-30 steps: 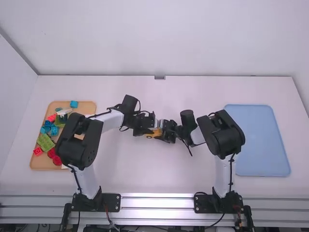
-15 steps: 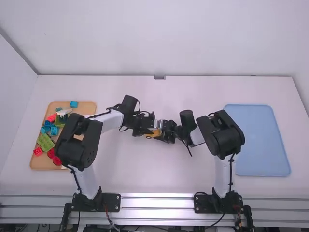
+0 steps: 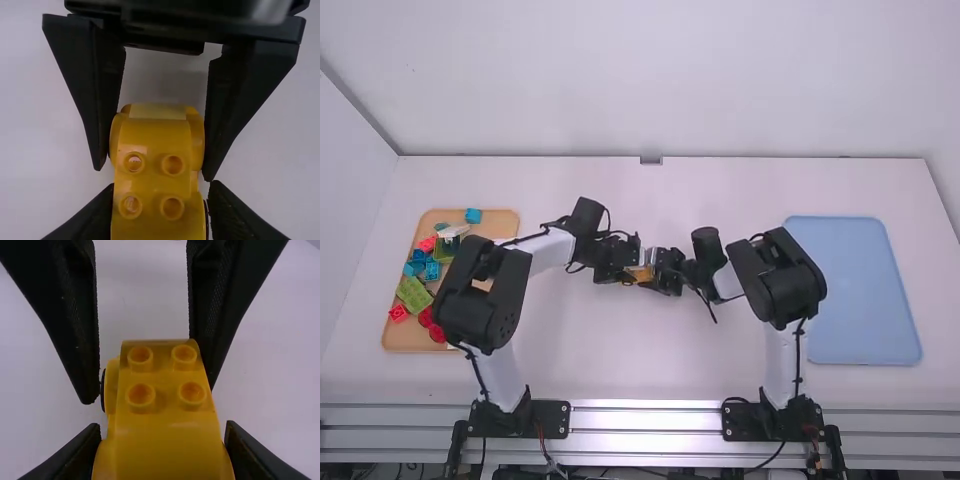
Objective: Assemble lego blocks to make yellow taxi
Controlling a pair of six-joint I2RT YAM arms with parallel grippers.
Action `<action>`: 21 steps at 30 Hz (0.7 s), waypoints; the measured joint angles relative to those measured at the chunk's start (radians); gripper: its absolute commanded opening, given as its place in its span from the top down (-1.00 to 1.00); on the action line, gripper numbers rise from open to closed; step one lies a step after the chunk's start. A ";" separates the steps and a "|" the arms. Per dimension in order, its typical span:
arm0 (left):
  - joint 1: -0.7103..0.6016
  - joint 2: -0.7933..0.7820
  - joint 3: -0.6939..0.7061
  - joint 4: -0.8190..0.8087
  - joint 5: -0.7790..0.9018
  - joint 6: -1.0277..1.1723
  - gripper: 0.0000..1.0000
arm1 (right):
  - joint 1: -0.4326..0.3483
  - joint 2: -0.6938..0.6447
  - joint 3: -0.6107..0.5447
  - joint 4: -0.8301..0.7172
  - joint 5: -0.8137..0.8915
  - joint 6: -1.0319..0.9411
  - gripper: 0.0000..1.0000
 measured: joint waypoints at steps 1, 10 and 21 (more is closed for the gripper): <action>0.000 0.000 0.000 -0.001 0.000 0.001 0.02 | 0.000 0.000 0.000 0.000 0.000 0.000 -0.04; 0.009 -0.055 0.000 -0.008 -0.001 -0.005 -0.79 | 0.000 0.000 0.000 0.002 0.006 0.000 -0.05; 0.169 -0.182 0.000 -0.006 0.046 -0.081 -0.98 | 0.000 0.000 0.000 0.015 0.009 0.010 -0.03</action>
